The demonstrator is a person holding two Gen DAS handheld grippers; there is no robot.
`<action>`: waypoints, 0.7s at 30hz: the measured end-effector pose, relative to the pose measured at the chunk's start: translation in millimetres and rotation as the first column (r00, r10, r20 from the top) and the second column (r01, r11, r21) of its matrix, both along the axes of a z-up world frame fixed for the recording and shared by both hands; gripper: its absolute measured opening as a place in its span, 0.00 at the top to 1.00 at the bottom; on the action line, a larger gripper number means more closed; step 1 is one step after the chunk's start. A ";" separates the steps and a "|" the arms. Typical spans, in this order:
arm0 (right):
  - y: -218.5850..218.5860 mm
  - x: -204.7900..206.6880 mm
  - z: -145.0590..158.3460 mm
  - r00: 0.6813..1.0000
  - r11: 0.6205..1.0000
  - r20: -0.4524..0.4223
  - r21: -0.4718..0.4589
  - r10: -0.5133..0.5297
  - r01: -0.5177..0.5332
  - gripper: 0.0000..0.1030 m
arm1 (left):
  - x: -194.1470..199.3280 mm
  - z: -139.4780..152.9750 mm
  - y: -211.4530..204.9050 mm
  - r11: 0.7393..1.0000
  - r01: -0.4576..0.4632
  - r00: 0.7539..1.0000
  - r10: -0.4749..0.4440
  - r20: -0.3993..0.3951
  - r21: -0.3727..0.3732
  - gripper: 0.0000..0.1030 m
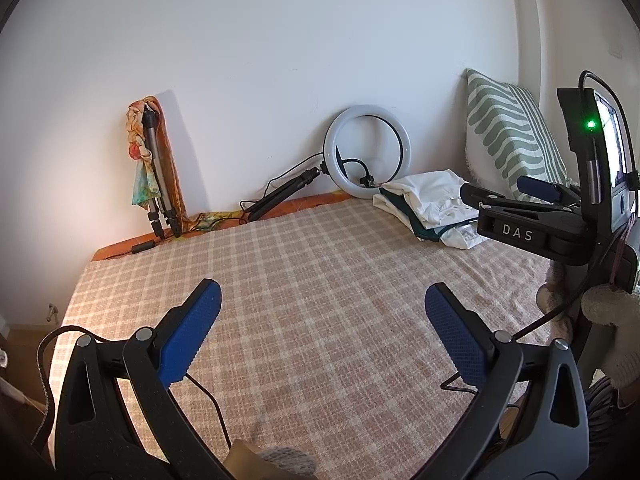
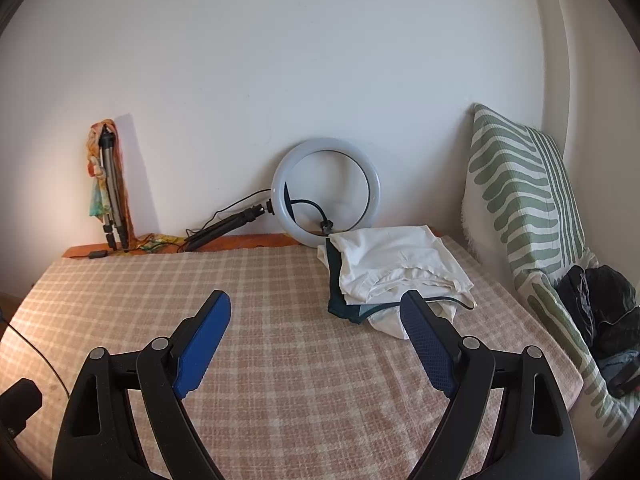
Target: Fold small clothes
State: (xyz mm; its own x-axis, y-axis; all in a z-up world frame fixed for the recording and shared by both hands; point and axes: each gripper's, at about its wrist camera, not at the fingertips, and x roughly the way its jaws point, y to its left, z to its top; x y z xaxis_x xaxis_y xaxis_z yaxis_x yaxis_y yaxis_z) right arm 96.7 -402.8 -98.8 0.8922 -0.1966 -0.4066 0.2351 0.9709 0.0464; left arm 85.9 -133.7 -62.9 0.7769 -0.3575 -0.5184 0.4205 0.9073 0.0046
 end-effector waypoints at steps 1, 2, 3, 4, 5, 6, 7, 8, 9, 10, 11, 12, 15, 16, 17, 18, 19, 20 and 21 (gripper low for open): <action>0.1 0.1 -0.2 1.000 1.000 -0.001 0.001 0.001 -0.001 0.16 | 0.1 -0.1 0.0 1.000 0.000 1.000 0.000 -0.002 -0.002 0.00; -0.2 0.3 -0.5 1.000 1.000 -0.002 0.001 0.001 -0.001 0.16 | -0.7 0.1 -0.1 1.000 -0.001 1.000 0.001 -0.003 -0.002 0.00; -0.2 0.7 -0.6 1.000 1.000 -0.002 0.000 0.002 -0.002 0.16 | -0.5 0.0 -0.4 1.000 -0.001 1.000 0.001 0.000 0.000 0.00; 0.0 0.8 -0.7 1.000 1.000 -0.002 -0.001 0.003 -0.003 0.16 | -0.5 0.0 -0.1 1.000 -0.003 1.000 0.003 0.001 0.001 0.00; -0.3 0.8 -0.7 1.000 1.000 -0.002 -0.002 0.004 -0.004 0.16 | -0.4 -0.1 0.1 1.000 -0.005 1.000 0.005 0.001 0.001 0.00; -0.1 0.6 -0.7 1.000 1.000 -0.001 -0.002 0.004 -0.004 0.16 | -0.5 -0.5 0.7 1.000 -0.008 1.000 0.008 0.000 0.001 0.00; 0.3 0.3 -0.6 1.000 1.000 -0.002 -0.001 0.003 -0.003 0.16 | -0.3 -0.6 1.2 1.000 -0.011 1.000 0.011 -0.002 0.000 0.00; 0.5 0.5 -0.8 1.000 1.000 -0.002 -0.002 0.005 -0.005 0.16 | -0.3 -0.9 1.8 1.000 -0.012 1.000 0.012 -0.005 -0.003 0.00; 0.6 0.6 -0.9 1.000 1.000 -0.002 -0.002 0.005 -0.005 0.16 | -0.4 -0.9 1.9 1.000 -0.013 1.000 0.013 -0.009 -0.006 0.00; 1.0 0.2 -0.7 1.000 1.000 -0.002 -0.002 0.003 -0.003 0.16 | -0.2 -1.0 2.6 1.000 -0.012 1.000 0.012 -0.014 -0.009 0.00; 1.1 0.3 -0.8 1.000 1.000 -0.002 -0.001 0.003 -0.003 0.16 | -0.4 -0.8 2.8 1.000 -0.014 1.000 0.014 -0.016 -0.010 0.00; 1.1 0.1 -0.7 1.000 1.000 -0.002 -0.001 0.004 -0.005 0.16 | 0.0 -0.7 2.9 1.000 -0.016 1.000 0.016 -0.017 -0.010 0.00; 1.3 0.4 -0.9 1.000 1.000 -0.003 -0.002 0.006 -0.006 0.16 | -0.8 -0.3 2.6 1.000 -0.018 1.000 0.018 -0.024 -0.012 0.00; 1.6 0.1 -0.9 1.000 1.000 -0.003 -0.003 0.005 -0.005 0.16 | -1.2 -0.4 2.9 1.000 -0.020 1.000 0.019 -0.024 -0.014 0.00; 1.7 0.5 -1.1 1.000 1.000 -0.003 -0.004 0.007 -0.007 0.16 | -0.6 -0.3 3.3 1.000 -0.019 1.000 0.019 -0.022 -0.012 0.00; 1.9 0.3 -1.1 1.000 1.000 -0.003 -0.005 0.007 -0.007 0.16 | -1.5 -0.2 2.8 1.000 -0.022 1.000 0.022 -0.016 -0.010 0.00; 1.6 1.3 -1.1 1.000 1.000 -0.003 -0.006 0.008 -0.008 0.16 | -3.0 0.1 2.4 1.000 -0.022 1.000 0.022 -0.007 -0.010 0.00; 1.5 1.5 -1.3 1.000 1.000 -0.002 -0.007 0.009 -0.009 0.16 | -4.0 0.3 2.2 1.000 -0.020 1.000 0.020 -0.001 -0.009 0.00; 1.6 1.5 -1.3 1.000 1.000 -0.003 -0.007 0.010 -0.010 0.16 | -4.8 0.7 2.0 1.000 -0.018 1.000 0.018 0.003 -0.009 0.00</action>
